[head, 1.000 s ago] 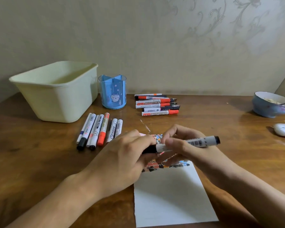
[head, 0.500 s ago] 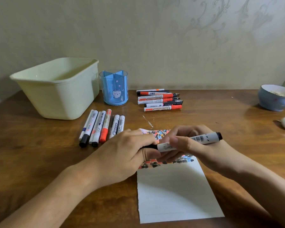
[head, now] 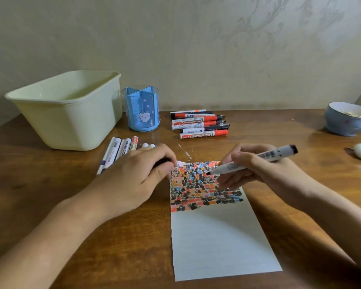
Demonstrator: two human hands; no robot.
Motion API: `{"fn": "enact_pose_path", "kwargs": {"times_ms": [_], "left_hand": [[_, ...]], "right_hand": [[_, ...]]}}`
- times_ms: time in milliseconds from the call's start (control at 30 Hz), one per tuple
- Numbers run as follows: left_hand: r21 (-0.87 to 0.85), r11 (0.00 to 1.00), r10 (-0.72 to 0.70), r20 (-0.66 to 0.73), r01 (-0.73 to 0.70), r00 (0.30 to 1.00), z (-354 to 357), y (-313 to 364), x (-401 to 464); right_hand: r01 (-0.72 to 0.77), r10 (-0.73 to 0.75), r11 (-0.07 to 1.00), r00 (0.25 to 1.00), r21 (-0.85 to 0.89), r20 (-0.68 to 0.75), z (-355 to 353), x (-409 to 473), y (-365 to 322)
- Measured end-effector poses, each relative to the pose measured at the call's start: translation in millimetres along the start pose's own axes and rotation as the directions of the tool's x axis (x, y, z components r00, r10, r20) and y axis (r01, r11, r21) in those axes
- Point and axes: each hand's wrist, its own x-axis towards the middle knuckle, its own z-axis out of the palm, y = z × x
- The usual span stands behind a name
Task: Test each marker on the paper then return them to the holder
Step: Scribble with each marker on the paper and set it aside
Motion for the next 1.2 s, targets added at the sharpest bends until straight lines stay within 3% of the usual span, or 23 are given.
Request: {"fn": "enact_pose_path", "kwargs": {"times_ms": [100,200,300,400,867,1200], "left_hand": [[0.123,0.992,0.031,0.019,-0.033,0.999,4.7,-2.8,-0.3],[0.190,0.980,0.033,0.132,-0.058,0.991,7.2,-3.6,-2.4],[0.315,0.948,-0.070,0.319,-0.037,0.945,6.7,-2.9,-3.9],[0.415,0.909,-0.141,0.401,-0.043,0.905,8.0,-3.5,-3.8],[0.481,0.877,-0.191,0.373,-0.013,0.908,13.1,-0.1,-3.4],[0.486,0.873,-0.175,0.353,-0.021,0.919,15.0,0.4,-3.7]], "right_hand": [[-0.011,0.011,0.999,1.000,-0.049,-0.009,4.4,0.8,0.2],[-0.017,0.017,0.999,1.000,-0.042,0.013,6.6,1.4,4.0],[0.027,-0.023,0.996,0.998,-0.084,0.056,9.3,0.8,8.9],[0.062,-0.054,0.994,0.995,-0.093,0.090,13.0,2.3,13.4],[0.115,-0.112,0.964,0.993,-0.239,0.027,24.2,-1.3,18.6],[0.067,-0.076,0.959,0.997,-0.277,-0.019,29.2,-1.7,23.4]]}}
